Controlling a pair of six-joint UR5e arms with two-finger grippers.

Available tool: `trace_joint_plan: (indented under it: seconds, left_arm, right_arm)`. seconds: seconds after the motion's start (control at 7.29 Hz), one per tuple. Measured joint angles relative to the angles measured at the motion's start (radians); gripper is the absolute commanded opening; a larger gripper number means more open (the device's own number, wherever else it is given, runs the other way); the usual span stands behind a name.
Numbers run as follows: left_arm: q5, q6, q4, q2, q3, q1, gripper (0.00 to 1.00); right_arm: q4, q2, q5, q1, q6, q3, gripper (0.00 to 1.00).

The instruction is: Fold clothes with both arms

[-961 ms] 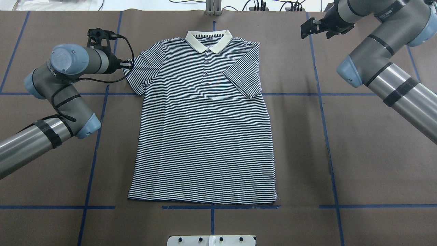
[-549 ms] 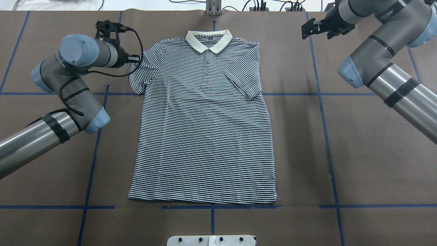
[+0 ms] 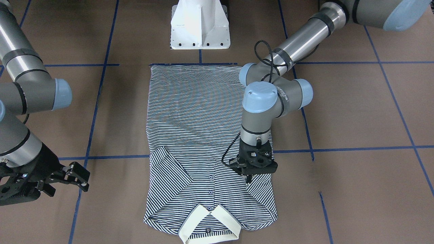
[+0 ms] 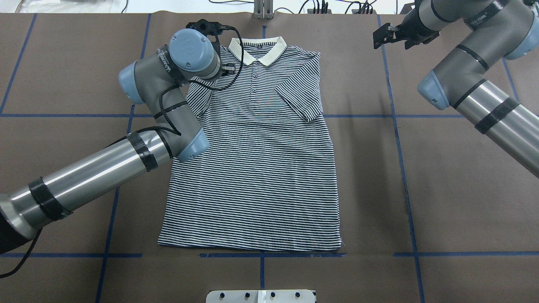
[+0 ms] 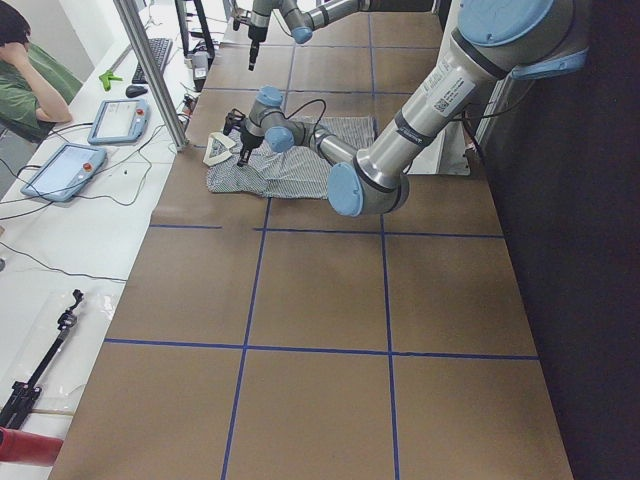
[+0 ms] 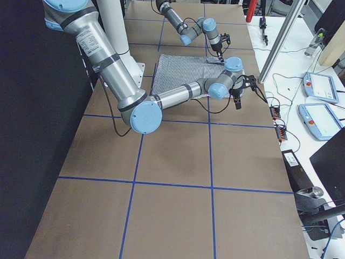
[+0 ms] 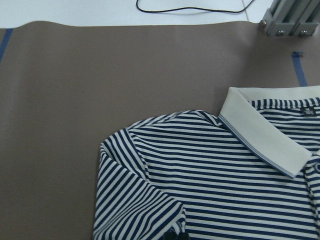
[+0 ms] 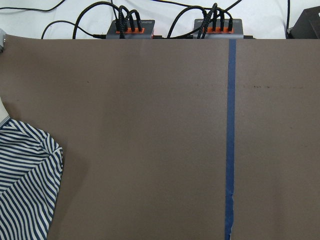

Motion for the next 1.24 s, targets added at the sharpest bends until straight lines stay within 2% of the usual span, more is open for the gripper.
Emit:
trace_joint_plan:
  seconds: [0.14, 0.55, 0.82, 1.1, 1.24]
  left_arm:
    - [0.007, 0.001, -0.001, -0.012, 0.017, 0.008, 1.0]
    - [-0.017, 0.126, 0.006, -0.005, -0.042, 0.005, 1.0]
    - [-0.076, 0.179, 0.019, 0.082, -0.19, -0.007, 1.0]
    - [-0.116, 0.194, 0.04, 0.231, -0.408, -0.011, 1.0]
    - [-0.126, 0.192, 0.049, 0.301, -0.508, -0.007, 1.0]
  right_arm:
    - [0.0, 0.001, 0.0, -0.001, 0.001, 0.001, 1.0]
    - [-0.008, 0.001, 0.002, -0.014, 0.09, 0.039, 1.0]
    - [-0.012, -0.016, -0.004, -0.069, 0.231, 0.11, 1.0]
    - [-0.066, -0.074, -0.081, -0.19, 0.394, 0.281, 1.0]
    - [-0.176, -0.109, -0.147, -0.28, 0.459, 0.418, 1.0]
